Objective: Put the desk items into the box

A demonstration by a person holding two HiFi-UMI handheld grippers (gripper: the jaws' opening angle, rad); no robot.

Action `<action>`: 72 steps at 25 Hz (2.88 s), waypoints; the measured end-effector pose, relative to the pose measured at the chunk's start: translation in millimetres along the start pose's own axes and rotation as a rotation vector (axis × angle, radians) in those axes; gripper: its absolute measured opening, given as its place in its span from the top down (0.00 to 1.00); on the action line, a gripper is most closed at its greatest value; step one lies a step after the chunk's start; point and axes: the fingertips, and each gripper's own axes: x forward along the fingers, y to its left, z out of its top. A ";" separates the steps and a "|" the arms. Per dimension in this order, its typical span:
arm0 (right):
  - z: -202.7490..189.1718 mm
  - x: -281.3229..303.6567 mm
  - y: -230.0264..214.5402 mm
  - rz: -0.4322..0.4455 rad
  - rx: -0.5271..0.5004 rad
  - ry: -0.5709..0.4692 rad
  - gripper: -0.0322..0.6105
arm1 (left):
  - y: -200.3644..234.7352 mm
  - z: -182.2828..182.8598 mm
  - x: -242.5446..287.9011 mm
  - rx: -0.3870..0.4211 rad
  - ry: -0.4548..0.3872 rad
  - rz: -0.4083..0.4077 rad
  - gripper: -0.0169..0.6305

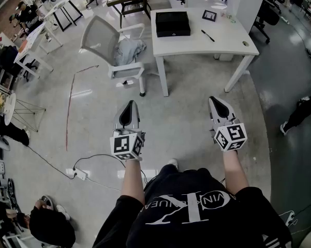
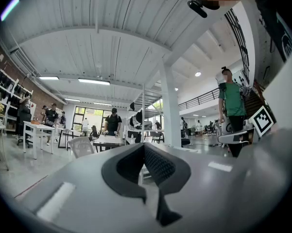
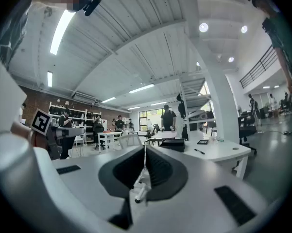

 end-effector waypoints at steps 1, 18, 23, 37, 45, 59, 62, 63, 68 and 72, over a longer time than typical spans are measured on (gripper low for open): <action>-1.5 2.8 0.5 -0.001 0.001 0.000 0.92 | 2.7 -0.8 1.5 -0.005 -0.001 0.003 0.96; -16.1 35.5 -2.7 -0.071 -0.022 0.025 0.92 | 24.5 -20.6 37.7 -0.043 0.019 -0.054 0.96; -14.9 46.7 -17.4 -0.074 -0.002 0.015 0.92 | 22.3 -23.9 59.3 -0.054 0.028 -0.075 0.96; -17.6 142.2 -104.5 -0.045 0.017 0.043 0.90 | 26.1 -33.6 177.0 -0.056 0.053 -0.059 0.96; -19.8 186.6 -162.1 -0.031 0.025 0.069 0.90 | 16.8 -42.1 243.8 -0.064 0.072 -0.046 0.96; -27.5 257.7 -261.2 0.009 0.033 0.099 0.90 | -4.0 -54.0 353.9 -0.067 0.080 -0.007 0.96; -29.9 268.1 -278.6 0.020 0.032 0.104 0.90 | -9.9 -56.6 372.7 -0.070 0.077 0.002 0.96; -30.4 270.9 -283.4 0.024 0.032 0.108 0.90 | -11.9 -57.1 377.9 -0.071 0.077 0.005 0.96; -34.3 283.1 -308.1 0.028 0.040 0.121 0.90 | -23.8 -59.4 400.2 -0.068 0.083 0.001 0.96; -45.7 289.8 -314.9 0.037 0.049 0.145 0.90 | -23.5 -66.3 406.2 -0.067 0.100 0.013 0.96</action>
